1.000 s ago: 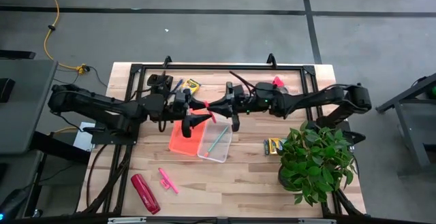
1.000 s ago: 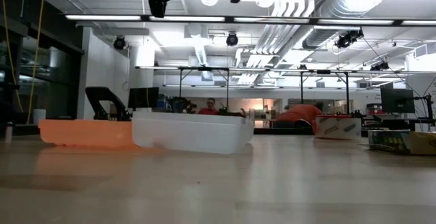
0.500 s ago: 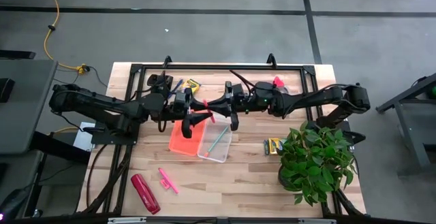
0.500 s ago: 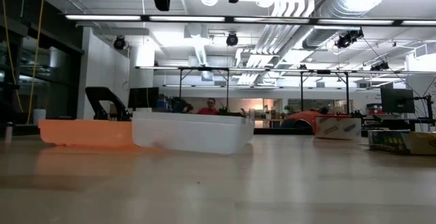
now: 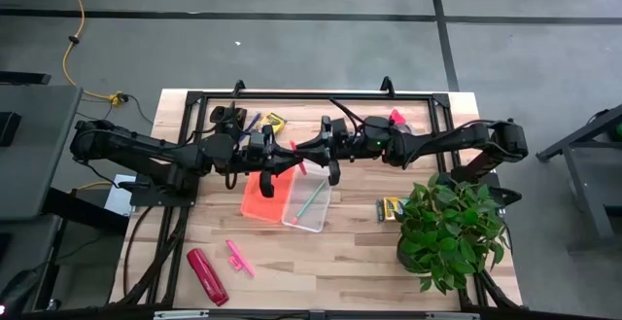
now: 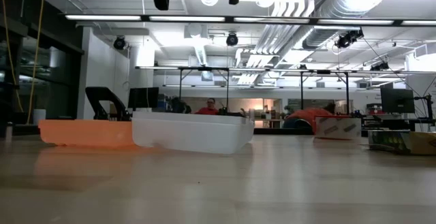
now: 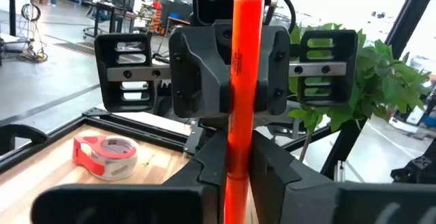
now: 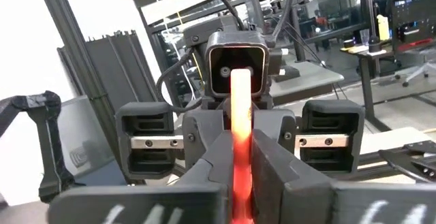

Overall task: Pack school essentials
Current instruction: Put the orange pen in the supply box

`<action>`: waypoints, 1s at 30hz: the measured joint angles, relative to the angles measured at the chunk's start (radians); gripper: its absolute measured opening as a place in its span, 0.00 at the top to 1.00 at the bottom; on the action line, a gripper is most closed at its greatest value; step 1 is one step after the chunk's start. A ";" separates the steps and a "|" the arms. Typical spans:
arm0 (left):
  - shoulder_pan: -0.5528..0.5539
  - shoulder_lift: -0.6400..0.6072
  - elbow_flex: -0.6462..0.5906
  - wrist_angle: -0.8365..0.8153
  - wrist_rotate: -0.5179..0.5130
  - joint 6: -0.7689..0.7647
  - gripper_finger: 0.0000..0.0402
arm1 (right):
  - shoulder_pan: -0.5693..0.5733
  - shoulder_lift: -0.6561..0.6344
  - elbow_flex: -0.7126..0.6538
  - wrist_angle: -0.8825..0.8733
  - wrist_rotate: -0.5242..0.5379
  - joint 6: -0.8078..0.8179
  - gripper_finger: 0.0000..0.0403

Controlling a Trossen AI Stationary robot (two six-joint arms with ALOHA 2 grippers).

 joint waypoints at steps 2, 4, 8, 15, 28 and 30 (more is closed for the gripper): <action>0.000 -0.013 0.000 -0.013 -0.001 0.023 0.93 | -0.005 -0.003 0.000 -0.001 -0.002 0.022 0.90; 0.003 -0.035 -0.001 -0.045 -0.006 0.042 0.96 | -0.011 -0.022 0.000 -0.024 -0.003 0.050 0.84; 0.020 -0.099 -0.001 -0.144 -0.008 0.054 0.96 | -0.020 -0.102 0.000 -0.159 0.002 0.032 0.70; 0.038 -0.246 -0.001 -0.313 -0.006 0.061 0.94 | -0.019 -0.267 0.000 -0.481 0.009 -0.024 0.51; -0.054 -0.366 -0.001 -0.359 -0.026 0.080 0.96 | 0.031 -0.471 -0.266 -0.327 0.165 0.018 0.49; -0.064 -0.365 -0.012 -0.349 -0.027 0.080 0.96 | 0.035 -0.491 -0.295 -0.271 0.165 0.016 0.49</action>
